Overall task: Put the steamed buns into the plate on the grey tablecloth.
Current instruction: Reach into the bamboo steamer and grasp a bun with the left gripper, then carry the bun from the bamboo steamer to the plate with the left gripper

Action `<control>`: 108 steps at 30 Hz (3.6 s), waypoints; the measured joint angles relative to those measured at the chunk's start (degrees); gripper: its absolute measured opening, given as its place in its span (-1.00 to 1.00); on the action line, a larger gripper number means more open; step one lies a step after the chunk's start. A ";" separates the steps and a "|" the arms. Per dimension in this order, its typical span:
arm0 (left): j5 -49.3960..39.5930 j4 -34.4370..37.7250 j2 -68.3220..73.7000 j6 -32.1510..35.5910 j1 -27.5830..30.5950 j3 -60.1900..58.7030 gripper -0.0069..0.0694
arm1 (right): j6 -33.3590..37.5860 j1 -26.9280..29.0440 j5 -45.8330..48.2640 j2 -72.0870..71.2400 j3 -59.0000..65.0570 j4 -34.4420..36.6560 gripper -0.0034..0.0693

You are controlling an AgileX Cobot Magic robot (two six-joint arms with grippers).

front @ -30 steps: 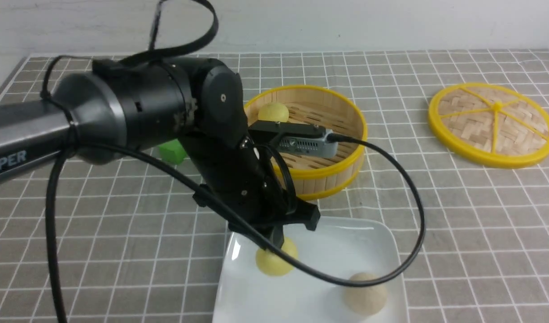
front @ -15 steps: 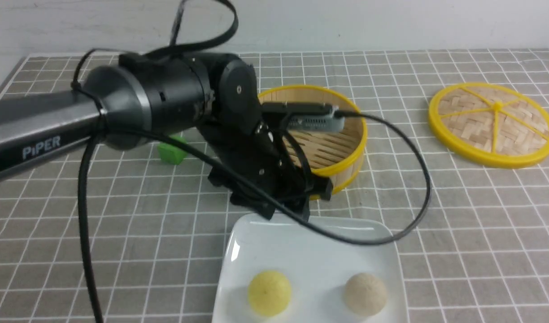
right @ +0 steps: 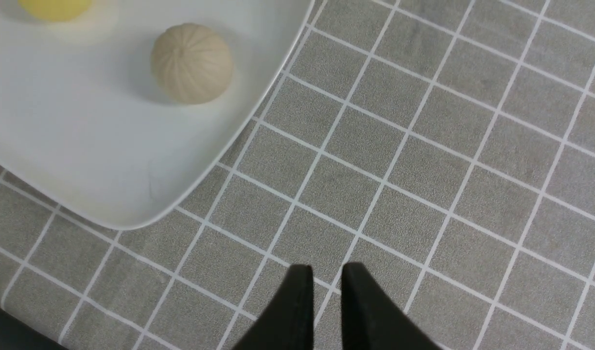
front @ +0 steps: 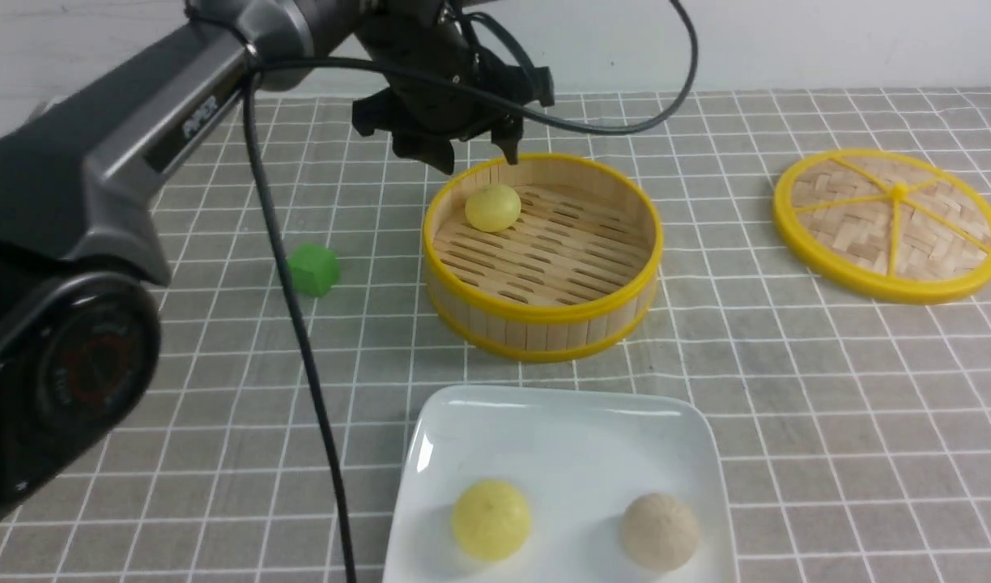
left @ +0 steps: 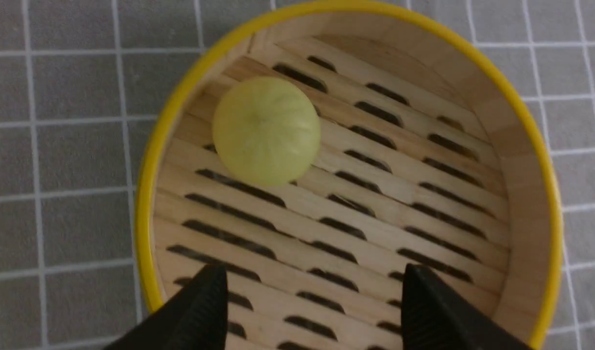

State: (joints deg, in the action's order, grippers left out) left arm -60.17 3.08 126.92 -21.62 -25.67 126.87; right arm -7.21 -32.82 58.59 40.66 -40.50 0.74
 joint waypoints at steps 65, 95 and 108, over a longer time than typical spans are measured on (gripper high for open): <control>-2.50 2.13 -42.82 1.59 -19.89 -58.64 -0.76 | 0.00 0.00 -1.57 0.00 0.00 1.32 -0.95; 9.63 2.73 -37.41 -4.98 -23.79 -69.62 -0.73 | 0.00 0.00 -1.53 0.00 0.00 0.90 -0.90; 13.05 2.21 -34.88 -4.74 -23.79 -69.62 -0.13 | -3.68 0.00 7.98 -0.63 -4.46 1.11 -0.87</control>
State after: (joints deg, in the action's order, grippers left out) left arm -47.11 5.29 92.04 -26.36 -49.46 57.25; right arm -10.89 -32.82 66.56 40.04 -44.96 1.85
